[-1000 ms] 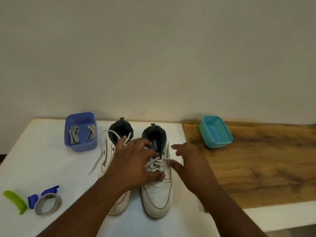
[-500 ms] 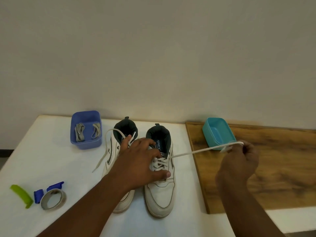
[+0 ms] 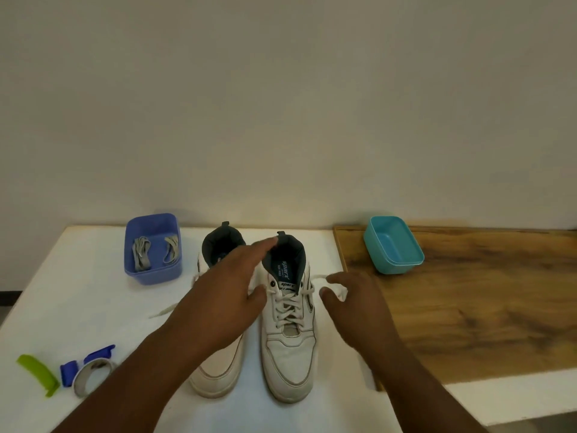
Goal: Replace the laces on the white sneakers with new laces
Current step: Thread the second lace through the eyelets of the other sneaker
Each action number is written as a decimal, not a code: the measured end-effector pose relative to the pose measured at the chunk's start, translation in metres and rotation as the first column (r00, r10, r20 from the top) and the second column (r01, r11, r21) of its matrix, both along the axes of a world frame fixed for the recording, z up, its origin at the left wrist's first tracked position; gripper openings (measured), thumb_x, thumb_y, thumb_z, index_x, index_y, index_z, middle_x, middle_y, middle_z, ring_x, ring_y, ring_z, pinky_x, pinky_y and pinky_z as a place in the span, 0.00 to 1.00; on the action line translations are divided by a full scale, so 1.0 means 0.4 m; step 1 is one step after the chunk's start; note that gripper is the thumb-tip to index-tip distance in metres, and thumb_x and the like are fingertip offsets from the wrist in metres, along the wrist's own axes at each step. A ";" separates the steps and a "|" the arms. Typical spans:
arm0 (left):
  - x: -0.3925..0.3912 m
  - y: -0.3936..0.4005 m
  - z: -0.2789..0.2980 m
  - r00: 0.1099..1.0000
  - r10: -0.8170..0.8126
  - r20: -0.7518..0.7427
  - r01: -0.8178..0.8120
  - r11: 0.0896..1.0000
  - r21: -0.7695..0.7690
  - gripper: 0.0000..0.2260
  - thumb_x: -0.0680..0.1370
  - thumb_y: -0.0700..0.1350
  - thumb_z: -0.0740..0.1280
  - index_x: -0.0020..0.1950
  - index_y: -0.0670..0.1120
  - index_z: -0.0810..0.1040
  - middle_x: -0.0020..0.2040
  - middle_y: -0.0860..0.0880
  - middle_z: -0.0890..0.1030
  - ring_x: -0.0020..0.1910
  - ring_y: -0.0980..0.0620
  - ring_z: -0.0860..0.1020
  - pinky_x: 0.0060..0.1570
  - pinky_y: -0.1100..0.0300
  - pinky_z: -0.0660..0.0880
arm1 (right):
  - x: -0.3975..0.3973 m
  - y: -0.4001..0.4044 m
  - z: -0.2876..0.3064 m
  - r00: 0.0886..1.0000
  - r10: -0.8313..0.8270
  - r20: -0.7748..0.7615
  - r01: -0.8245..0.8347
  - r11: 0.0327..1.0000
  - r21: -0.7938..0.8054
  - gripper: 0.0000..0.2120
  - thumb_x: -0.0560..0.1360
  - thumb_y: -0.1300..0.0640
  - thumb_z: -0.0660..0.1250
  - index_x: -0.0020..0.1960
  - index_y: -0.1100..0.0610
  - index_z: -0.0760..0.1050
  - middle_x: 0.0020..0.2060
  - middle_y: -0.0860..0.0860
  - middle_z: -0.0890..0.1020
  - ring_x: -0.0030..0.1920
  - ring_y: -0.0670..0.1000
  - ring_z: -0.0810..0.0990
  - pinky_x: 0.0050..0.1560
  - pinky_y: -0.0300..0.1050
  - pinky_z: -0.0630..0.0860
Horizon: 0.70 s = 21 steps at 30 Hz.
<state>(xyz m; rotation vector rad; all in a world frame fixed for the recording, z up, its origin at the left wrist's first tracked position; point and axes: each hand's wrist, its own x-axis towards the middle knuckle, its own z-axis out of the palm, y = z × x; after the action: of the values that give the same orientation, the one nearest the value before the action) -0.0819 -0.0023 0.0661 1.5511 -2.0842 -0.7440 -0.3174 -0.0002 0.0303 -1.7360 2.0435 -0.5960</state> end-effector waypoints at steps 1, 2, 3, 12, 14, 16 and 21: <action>-0.006 0.008 0.027 0.984 0.027 -0.175 -0.015 0.997 0.069 0.32 0.79 0.44 0.68 0.76 0.67 0.59 0.70 0.63 0.72 0.44 0.62 0.78 0.51 0.64 0.76 | 0.018 0.008 0.014 0.999 0.050 -0.011 -0.051 0.997 -0.059 0.12 0.78 0.46 0.71 0.61 0.45 0.79 0.58 0.42 0.76 0.49 0.38 0.74 0.54 0.36 0.72; -0.013 0.016 0.054 0.924 0.078 -0.374 -0.021 0.988 0.155 0.29 0.80 0.42 0.68 0.74 0.67 0.64 0.67 0.63 0.75 0.40 0.60 0.79 0.47 0.64 0.77 | 0.041 0.017 0.031 0.993 0.114 0.028 -0.110 0.987 -0.118 0.10 0.77 0.45 0.72 0.57 0.42 0.79 0.55 0.40 0.76 0.48 0.38 0.75 0.51 0.36 0.74; -0.022 0.024 0.080 0.806 0.146 -0.573 0.005 0.968 0.253 0.26 0.80 0.40 0.67 0.72 0.64 0.68 0.65 0.61 0.78 0.38 0.58 0.80 0.45 0.62 0.79 | 0.066 0.025 0.051 0.974 0.194 0.116 -0.177 0.974 -0.140 0.07 0.76 0.45 0.73 0.53 0.41 0.79 0.51 0.38 0.77 0.47 0.39 0.76 0.47 0.36 0.77; -0.066 0.029 0.095 0.162 0.478 -0.863 0.054 0.869 0.491 0.20 0.80 0.26 0.54 0.61 0.43 0.79 0.59 0.44 0.83 0.51 0.49 0.83 0.52 0.58 0.82 | 0.177 0.084 0.090 0.575 0.455 0.680 -0.724 0.669 0.166 0.10 0.81 0.54 0.69 0.60 0.56 0.82 0.53 0.50 0.86 0.53 0.49 0.84 0.61 0.48 0.79; -0.051 0.016 0.073 0.212 0.508 -0.835 -0.109 0.861 0.497 0.17 0.80 0.26 0.57 0.58 0.41 0.79 0.58 0.42 0.82 0.55 0.48 0.84 0.55 0.59 0.81 | 0.147 0.073 0.100 0.677 0.441 0.589 -0.662 0.716 0.224 0.08 0.83 0.53 0.65 0.54 0.54 0.82 0.44 0.46 0.85 0.45 0.44 0.83 0.51 0.43 0.80; -0.024 -0.001 0.053 0.175 0.541 -0.822 -0.239 0.834 0.498 0.15 0.80 0.26 0.59 0.55 0.41 0.80 0.56 0.42 0.83 0.57 0.47 0.83 0.57 0.60 0.80 | 0.097 0.055 0.103 0.849 0.451 0.276 -0.518 0.815 0.259 0.09 0.84 0.49 0.61 0.51 0.51 0.78 0.39 0.45 0.82 0.39 0.42 0.81 0.45 0.44 0.81; 0.011 -0.017 0.018 0.323 0.602 -0.730 -0.313 0.796 0.518 0.16 0.78 0.27 0.61 0.54 0.45 0.80 0.53 0.45 0.84 0.53 0.49 0.84 0.52 0.61 0.81 | 0.012 0.021 0.089 0.963 0.233 0.138 -0.234 0.972 -0.015 0.14 0.85 0.48 0.57 0.46 0.48 0.77 0.35 0.47 0.83 0.37 0.40 0.79 0.40 0.38 0.75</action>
<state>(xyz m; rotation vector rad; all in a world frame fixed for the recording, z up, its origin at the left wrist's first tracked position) -0.0775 -0.0090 0.0732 1.3204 -0.6951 -1.2862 -0.3128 0.0082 0.0659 -1.8453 1.7142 -0.6197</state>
